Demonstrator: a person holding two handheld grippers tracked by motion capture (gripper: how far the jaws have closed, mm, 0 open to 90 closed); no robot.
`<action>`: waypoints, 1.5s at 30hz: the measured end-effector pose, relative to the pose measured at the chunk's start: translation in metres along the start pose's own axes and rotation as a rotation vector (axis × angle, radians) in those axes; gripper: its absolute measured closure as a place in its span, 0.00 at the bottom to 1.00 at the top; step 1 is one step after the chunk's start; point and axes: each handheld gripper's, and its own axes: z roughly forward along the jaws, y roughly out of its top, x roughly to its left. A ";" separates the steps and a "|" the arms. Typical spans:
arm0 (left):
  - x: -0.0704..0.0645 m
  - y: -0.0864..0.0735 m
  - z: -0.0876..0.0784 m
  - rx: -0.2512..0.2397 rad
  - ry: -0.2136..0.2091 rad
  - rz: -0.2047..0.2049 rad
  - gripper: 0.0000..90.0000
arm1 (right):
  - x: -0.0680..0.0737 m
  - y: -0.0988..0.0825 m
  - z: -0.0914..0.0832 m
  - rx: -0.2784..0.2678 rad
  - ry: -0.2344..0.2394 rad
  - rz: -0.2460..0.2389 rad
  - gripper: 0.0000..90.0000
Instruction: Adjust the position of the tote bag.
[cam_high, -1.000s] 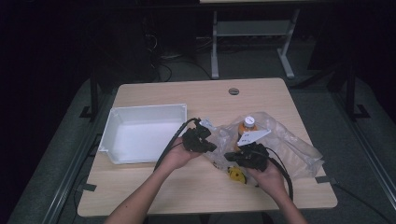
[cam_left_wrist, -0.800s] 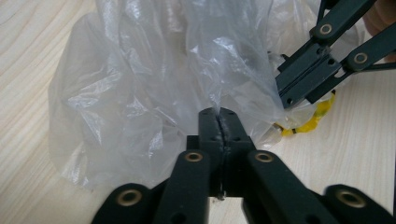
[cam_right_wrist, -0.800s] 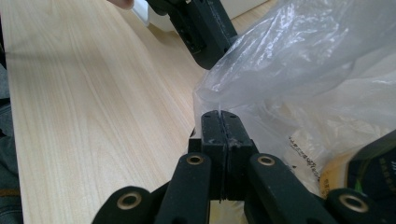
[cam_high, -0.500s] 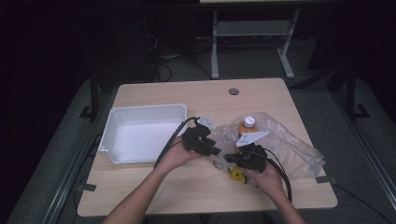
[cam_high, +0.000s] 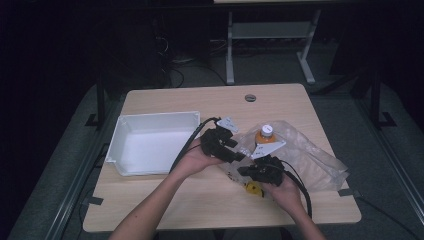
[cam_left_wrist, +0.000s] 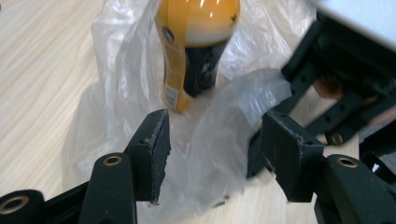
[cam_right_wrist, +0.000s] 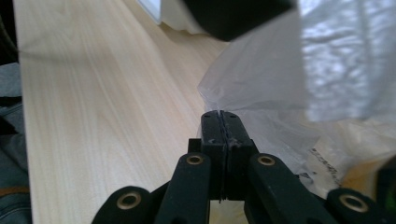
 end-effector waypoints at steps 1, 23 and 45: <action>0.001 0.002 0.001 0.005 -0.002 0.004 0.47 | 0.001 0.000 0.000 0.000 0.004 -0.003 0.99; -0.004 -0.002 0.025 0.050 0.006 0.040 1.00 | 0.005 -0.008 -0.015 0.025 0.049 -0.003 0.77; -0.001 -0.016 0.028 0.044 0.022 0.014 1.00 | 0.001 0.008 -0.088 -0.035 -0.011 -0.033 0.64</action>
